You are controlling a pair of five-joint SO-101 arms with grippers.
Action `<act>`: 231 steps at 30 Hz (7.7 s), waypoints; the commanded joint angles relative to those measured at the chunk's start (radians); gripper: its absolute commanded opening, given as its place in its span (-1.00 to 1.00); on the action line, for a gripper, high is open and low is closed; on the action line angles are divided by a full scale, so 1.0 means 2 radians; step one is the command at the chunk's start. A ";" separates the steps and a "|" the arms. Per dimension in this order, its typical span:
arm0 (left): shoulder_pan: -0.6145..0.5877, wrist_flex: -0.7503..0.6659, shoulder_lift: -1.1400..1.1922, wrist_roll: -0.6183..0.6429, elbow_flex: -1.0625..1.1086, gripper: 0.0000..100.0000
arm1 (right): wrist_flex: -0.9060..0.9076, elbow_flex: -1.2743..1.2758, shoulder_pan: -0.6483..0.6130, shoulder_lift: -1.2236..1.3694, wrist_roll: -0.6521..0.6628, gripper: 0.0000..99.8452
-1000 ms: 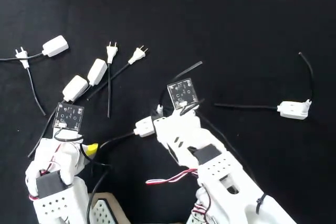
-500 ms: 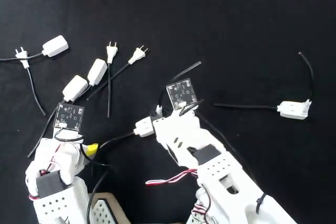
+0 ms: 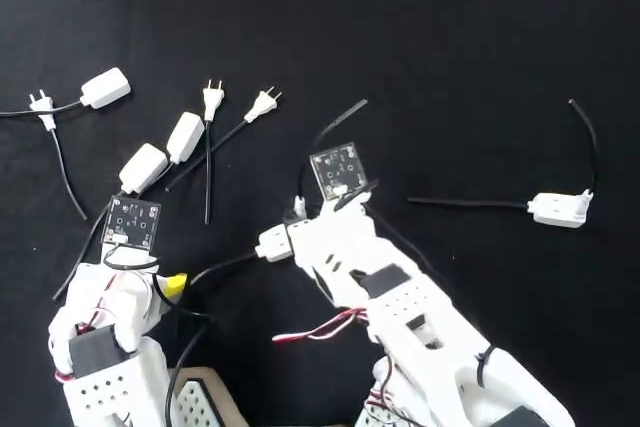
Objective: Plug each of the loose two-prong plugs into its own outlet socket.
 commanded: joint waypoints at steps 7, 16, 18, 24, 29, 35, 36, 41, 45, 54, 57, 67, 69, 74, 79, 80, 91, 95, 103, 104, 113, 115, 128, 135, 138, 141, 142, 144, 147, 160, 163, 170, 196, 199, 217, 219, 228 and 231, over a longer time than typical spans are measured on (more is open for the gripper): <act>0.000 0.002 -0.003 -0.004 -0.003 -0.27 | 0.034 -0.018 -0.022 0.007 0.000 -0.98; -0.002 0.002 -0.003 -0.004 -0.002 -0.27 | 0.059 -0.030 -0.029 0.010 0.000 -0.98; -0.002 0.002 -0.003 -0.004 -0.002 -0.27 | 0.059 -0.030 -0.029 0.010 0.000 -0.98; -0.002 0.003 -0.003 -0.004 -0.002 -0.27 | 0.003 -0.009 -0.036 0.010 0.002 -0.98; -0.001 0.003 -0.003 -0.004 -0.002 -0.27 | -0.004 -0.005 -0.037 0.010 0.002 -0.98; 0.000 0.003 -0.003 -0.004 -0.002 -0.27 | 0.017 0.000 -0.056 0.008 0.006 -0.98; 0.000 0.003 -0.003 -0.004 -0.002 -0.27 | 0.018 0.001 -0.061 0.008 0.016 -0.98; 0.000 0.003 -0.003 -0.004 -0.002 -0.27 | 0.021 0.006 -0.061 0.007 0.033 -0.98; -0.001 0.005 -0.003 -0.013 -0.002 -0.27 | 0.021 0.011 -0.061 0.007 0.036 -0.98; 0.000 0.006 -0.003 -0.023 -0.002 -0.27 | -0.006 0.036 -0.061 -0.030 0.077 -0.98; -0.001 0.006 -0.003 -0.023 -0.002 -0.27 | -0.060 0.063 -0.061 -0.047 0.080 -0.98; -0.001 0.006 -0.003 -0.022 -0.002 -0.27 | -0.083 0.088 -0.074 -0.052 0.101 -0.98; 0.000 0.006 -0.003 -0.022 -0.002 -0.27 | -0.083 0.092 -0.087 -0.053 0.101 -0.98; 0.000 0.006 -0.003 -0.024 -0.002 -0.27 | -0.079 0.091 -0.070 -0.053 0.101 -0.98; 0.000 0.006 -0.003 -0.025 -0.002 -0.27 | -0.050 0.080 -0.071 -0.053 0.101 -0.92; 0.000 0.006 -0.003 -0.025 -0.002 -0.27 | -0.028 0.071 -0.072 -0.053 0.101 -0.87; 0.000 0.006 -0.003 -0.025 -0.002 -0.27 | 0.038 0.034 -0.073 -0.053 0.077 -0.81; 0.000 0.006 -0.003 -0.025 -0.002 -0.27 | 0.043 0.025 -0.073 -0.053 0.076 -0.81; 0.000 0.005 -0.003 -0.025 -0.002 -0.27 | 0.209 -0.143 0.002 -0.075 0.006 -0.81; 0.000 0.005 -0.003 -0.025 -0.002 -0.27 | 0.222 -0.168 0.009 -0.073 -0.017 -0.81; 0.000 0.006 -0.003 -0.024 -0.002 -0.27 | 0.221 -0.333 -0.009 0.153 -0.182 -0.81; -0.001 0.006 -0.003 -0.023 -0.002 -0.27 | 0.239 -0.385 -0.010 0.223 -0.217 -0.81; -0.001 0.006 -0.003 -0.024 -0.001 -0.27 | 0.344 -0.603 -0.037 0.446 -0.439 -0.59; -0.001 0.006 -0.003 -0.024 -0.001 -0.27 | 0.345 -0.620 -0.038 0.501 -0.447 -0.66; -0.002 0.006 -0.003 -0.024 -0.001 -0.27 | 0.345 -0.623 -0.038 0.521 -0.456 -0.71; -0.002 0.006 -0.003 -0.024 -0.001 -0.27 | 0.344 -0.623 -0.038 0.527 -0.455 -0.85; -0.002 0.006 -0.003 -0.024 -0.001 -0.27 | 0.344 -0.623 -0.038 0.528 -0.452 -0.90; -0.001 0.006 -0.003 -0.024 -0.001 -0.27 | 0.345 -0.623 -0.037 0.527 -0.450 -0.92; -0.001 0.006 -0.003 -0.024 -0.001 -0.27 | 0.347 -0.619 -0.035 0.527 -0.433 -0.94; 0.000 0.006 -0.003 -0.025 -0.001 -0.27 | 0.495 -0.729 0.084 0.528 -0.193 -0.98; 0.000 0.006 -0.003 -0.025 -0.001 -0.27 | 0.571 -0.772 0.137 0.528 -0.092 -0.98; -0.002 0.008 -0.002 -0.025 -0.001 -0.27 | 0.730 -0.794 0.199 0.528 0.124 -0.98; -0.004 0.021 -0.003 -0.025 -0.002 -0.27 | 0.785 -0.620 0.064 0.596 0.324 -0.58; -0.012 0.020 -0.003 -0.025 -0.002 -0.27 | 0.794 -0.639 0.066 0.613 0.322 -0.58; -0.014 0.018 -0.003 -0.025 -0.002 -0.27 | 0.794 -0.743 0.061 0.724 0.256 -0.90; -0.014 0.018 -0.003 -0.025 -0.002 -0.27 | 0.794 -0.745 0.061 0.728 0.259 -0.93; -0.013 0.018 -0.003 -0.025 -0.002 -0.27 | 0.796 -0.741 0.060 0.693 0.232 -0.93; -0.013 0.018 -0.003 -0.025 -0.002 -0.27 | 0.796 -0.742 0.061 0.659 0.200 -0.98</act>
